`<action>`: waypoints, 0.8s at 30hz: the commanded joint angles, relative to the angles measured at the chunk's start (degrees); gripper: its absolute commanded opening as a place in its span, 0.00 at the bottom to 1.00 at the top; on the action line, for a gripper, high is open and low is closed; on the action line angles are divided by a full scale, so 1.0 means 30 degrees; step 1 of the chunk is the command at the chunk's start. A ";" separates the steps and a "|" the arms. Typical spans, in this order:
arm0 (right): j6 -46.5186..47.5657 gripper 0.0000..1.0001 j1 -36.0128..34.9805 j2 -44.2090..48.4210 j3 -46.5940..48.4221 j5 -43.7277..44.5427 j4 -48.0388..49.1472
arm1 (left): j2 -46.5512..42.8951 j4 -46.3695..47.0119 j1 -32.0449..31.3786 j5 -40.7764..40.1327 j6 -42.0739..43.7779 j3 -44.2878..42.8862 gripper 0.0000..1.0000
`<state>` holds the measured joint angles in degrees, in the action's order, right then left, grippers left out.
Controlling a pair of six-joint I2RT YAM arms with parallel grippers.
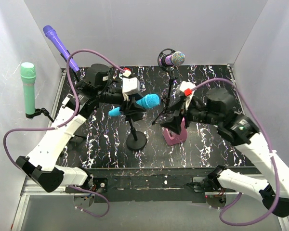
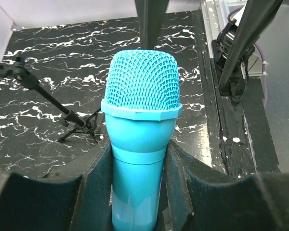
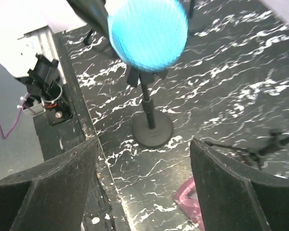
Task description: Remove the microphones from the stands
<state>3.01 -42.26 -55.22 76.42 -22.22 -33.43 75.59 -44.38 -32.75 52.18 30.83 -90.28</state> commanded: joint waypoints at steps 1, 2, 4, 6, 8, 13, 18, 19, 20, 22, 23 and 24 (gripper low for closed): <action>-0.0768 0.83 0.0200 0.0797 -0.4164 -0.2989 0.6178 | -0.1262 0.2518 -0.0069 -0.0810 -0.0812 -0.0316 0.00; -0.0593 0.83 0.0200 0.0945 -0.5074 -0.3343 0.7555 | -0.1233 0.2402 -0.0069 -0.0870 -0.0901 -0.0433 0.00; -0.0474 0.81 0.0200 0.1034 -0.6950 -0.3610 1.0864 | -0.1116 0.2022 -0.0069 -0.0784 -0.1222 -0.0667 0.00; -0.0358 0.80 0.0200 0.0743 -0.8301 -0.4570 1.4351 | -0.0969 0.1758 -0.0069 -0.0580 -0.1690 -0.0902 0.00; -0.0560 0.78 0.0200 -0.0103 -0.8716 -0.5304 1.6639 | -0.0794 0.1407 -0.0069 -0.0024 -0.1489 -0.1107 0.00; -0.1645 0.77 0.0171 -0.2186 -0.8539 -0.7473 1.9689 | -0.1086 0.1288 -0.0069 0.0038 -0.0639 -0.0903 0.00; -0.2552 0.79 -0.0063 -0.3855 -0.8892 -0.8122 2.2828 | -0.1320 0.0995 -0.0069 0.0330 0.0211 -0.0786 0.00; -0.2758 0.79 -0.0064 -0.4119 -0.8834 -0.8150 2.3355 | -0.1436 0.0821 -0.0069 0.0388 0.0502 -0.0728 0.00; -0.2876 0.79 -0.0035 -0.4354 -0.8776 -0.8267 2.3621 | -0.1467 0.0616 -0.0069 0.0447 0.0853 -0.0669 0.00; -0.3023 0.79 -0.0093 -0.4735 -0.8688 -0.8385 2.4178 | -0.1613 0.0293 -0.0069 0.0447 0.1265 -0.0552 0.00; -0.3052 0.79 -0.0122 -0.4882 -0.8658 -0.8472 2.4355 | -0.1700 0.0234 -0.0069 0.0447 0.1296 -0.0522 0.00; -0.3169 0.79 -0.0122 -0.5058 -0.8571 -0.8473 2.4559 | -0.1701 0.0233 -0.0069 0.0447 0.1267 -0.0522 0.00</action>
<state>-4.69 -42.15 -69.10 49.76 -46.30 30.02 74.13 -44.23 -32.34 50.11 31.97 -90.56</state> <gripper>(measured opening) 0.793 0.399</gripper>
